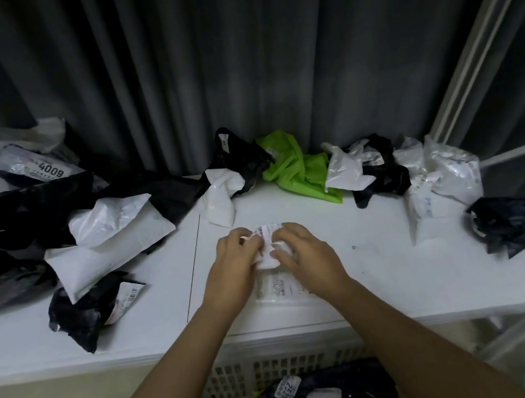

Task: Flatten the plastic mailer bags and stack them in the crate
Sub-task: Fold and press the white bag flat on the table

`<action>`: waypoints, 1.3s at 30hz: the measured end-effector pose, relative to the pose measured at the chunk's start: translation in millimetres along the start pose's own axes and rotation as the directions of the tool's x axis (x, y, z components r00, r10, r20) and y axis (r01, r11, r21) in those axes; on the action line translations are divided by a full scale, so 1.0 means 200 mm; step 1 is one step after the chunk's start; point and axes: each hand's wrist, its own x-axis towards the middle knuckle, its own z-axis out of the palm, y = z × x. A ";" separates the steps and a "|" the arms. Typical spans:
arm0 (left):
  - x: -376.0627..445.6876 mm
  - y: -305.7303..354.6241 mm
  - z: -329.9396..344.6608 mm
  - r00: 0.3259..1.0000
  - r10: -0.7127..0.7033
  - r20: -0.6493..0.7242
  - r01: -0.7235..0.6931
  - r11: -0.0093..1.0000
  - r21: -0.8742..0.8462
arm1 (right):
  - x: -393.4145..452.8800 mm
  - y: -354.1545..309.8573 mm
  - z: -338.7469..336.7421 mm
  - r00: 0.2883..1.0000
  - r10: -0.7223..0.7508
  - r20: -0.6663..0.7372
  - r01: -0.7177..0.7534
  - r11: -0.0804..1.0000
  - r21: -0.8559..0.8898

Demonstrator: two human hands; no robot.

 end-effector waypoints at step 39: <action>0.11 0.06 0.36 0.988 -0.066 0.143 0.056 0.996 0.068 | -0.03 0.15 0.11 0.971 0.240 0.012 -0.236 0.962 -0.139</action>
